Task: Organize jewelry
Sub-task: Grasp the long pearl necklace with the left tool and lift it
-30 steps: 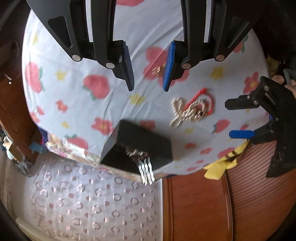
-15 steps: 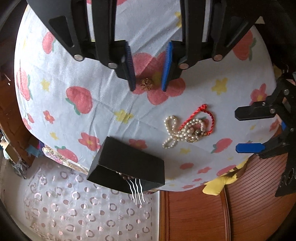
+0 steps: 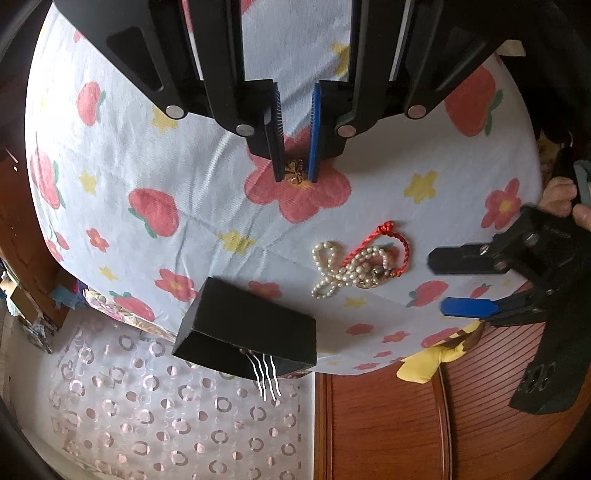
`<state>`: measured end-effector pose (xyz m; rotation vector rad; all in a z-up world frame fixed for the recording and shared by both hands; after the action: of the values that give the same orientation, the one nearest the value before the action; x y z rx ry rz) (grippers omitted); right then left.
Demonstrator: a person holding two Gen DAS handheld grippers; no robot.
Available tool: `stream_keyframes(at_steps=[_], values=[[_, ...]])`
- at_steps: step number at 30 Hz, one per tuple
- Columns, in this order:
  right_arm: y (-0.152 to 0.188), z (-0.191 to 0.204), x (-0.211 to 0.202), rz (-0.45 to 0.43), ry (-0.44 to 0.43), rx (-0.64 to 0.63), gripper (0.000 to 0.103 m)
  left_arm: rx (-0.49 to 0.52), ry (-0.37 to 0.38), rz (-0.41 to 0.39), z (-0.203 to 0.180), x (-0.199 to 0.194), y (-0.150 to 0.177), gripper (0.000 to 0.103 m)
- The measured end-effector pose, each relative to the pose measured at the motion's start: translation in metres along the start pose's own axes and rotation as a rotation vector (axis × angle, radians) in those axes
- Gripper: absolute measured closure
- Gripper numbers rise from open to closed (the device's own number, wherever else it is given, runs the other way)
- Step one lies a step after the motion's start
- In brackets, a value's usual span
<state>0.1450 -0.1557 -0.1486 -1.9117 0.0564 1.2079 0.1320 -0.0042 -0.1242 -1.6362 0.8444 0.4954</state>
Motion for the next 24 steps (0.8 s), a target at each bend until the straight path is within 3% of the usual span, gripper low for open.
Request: stream_keyframes(at_steps=[4,6,13,24], values=[[0.002,-0.002,0.000,-0.007,0.007,0.014,0.089,-0.005,0.031,0.042,-0.005,0.013,-0.005,0.061],[0.002,-0.002,0.000,-0.010,0.008,0.017,0.089,-0.009,0.035,0.052,-0.007,0.018,-0.008,0.069],[0.004,-0.003,0.000,-0.017,0.011,0.024,0.089,-0.010,0.020,0.058,-0.009,0.032,-0.026,0.078],[0.004,-0.003,-0.001,-0.021,0.003,0.040,0.089,-0.009,0.050,0.123,-0.026,0.059,-0.057,0.079]])
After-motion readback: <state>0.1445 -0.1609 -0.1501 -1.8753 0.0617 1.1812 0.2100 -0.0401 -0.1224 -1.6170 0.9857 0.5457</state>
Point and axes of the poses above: each gripper's, at about its wrist camera, not at the fingertips, and x roughly the way its jaws point, z to its left, y to its underside, the point moved 4 cm from there along x, roughly the way its jaws point, and after that the axes turned 14 degrees about -x, right-handed, at the moved point
